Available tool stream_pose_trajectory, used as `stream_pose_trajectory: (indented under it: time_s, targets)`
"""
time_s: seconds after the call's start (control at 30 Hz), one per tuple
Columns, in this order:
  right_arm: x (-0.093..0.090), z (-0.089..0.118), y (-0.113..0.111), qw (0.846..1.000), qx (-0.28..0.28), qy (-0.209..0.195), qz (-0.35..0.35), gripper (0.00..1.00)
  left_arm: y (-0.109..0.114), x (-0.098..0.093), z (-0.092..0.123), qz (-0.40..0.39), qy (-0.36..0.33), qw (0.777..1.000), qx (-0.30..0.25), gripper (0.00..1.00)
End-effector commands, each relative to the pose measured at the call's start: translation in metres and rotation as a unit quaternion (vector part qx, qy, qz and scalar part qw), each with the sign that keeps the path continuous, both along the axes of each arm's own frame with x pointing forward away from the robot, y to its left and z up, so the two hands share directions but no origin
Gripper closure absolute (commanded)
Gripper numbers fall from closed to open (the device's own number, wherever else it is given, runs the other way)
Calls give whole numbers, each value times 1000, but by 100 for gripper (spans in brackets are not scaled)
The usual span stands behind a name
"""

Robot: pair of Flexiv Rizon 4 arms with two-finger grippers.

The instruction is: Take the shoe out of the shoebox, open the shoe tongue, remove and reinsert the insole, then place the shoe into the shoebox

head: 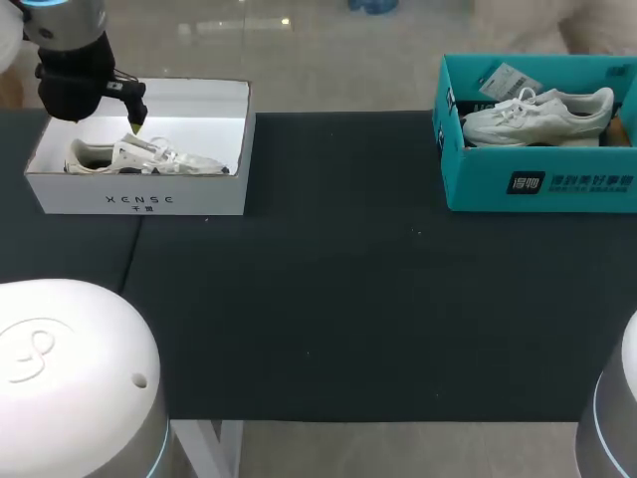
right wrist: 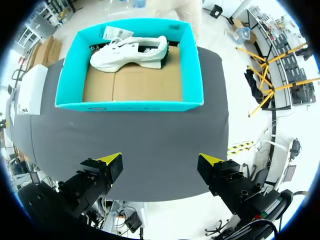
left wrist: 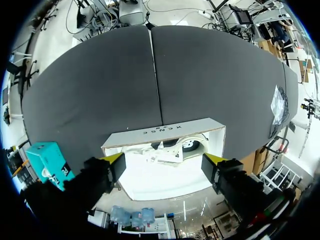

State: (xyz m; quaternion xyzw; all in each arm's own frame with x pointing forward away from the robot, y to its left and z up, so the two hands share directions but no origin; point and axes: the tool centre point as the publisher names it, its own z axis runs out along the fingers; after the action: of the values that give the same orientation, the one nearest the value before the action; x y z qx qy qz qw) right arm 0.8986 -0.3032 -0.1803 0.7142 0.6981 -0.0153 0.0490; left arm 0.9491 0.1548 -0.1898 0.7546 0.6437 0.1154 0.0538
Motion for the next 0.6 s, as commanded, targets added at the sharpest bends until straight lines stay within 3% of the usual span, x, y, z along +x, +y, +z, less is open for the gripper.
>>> stream_pose_trajectory:
  time_s: [0.03, 0.17, 0.3, 0.6]
  targets:
    - [66, -10, -15, 1000, 17, 21, 7, 0, 0, -1, 0, -1, -1, 1000, 1, 0]
    - [109, -20, -23, 999, 28, 28, 18, 0, 0, -1, 0, -1, -1, 1000, 1, 0]
    - [141, -27, -23, 999, 24, 37, 18, 0, 0, -1, 0, -1, -1, 1000, 1, 0]
    - [180, -44, -10, 999, 27, 43, -18, 0, 0, -1, 0, -1, -1, 1000, 1, 0]
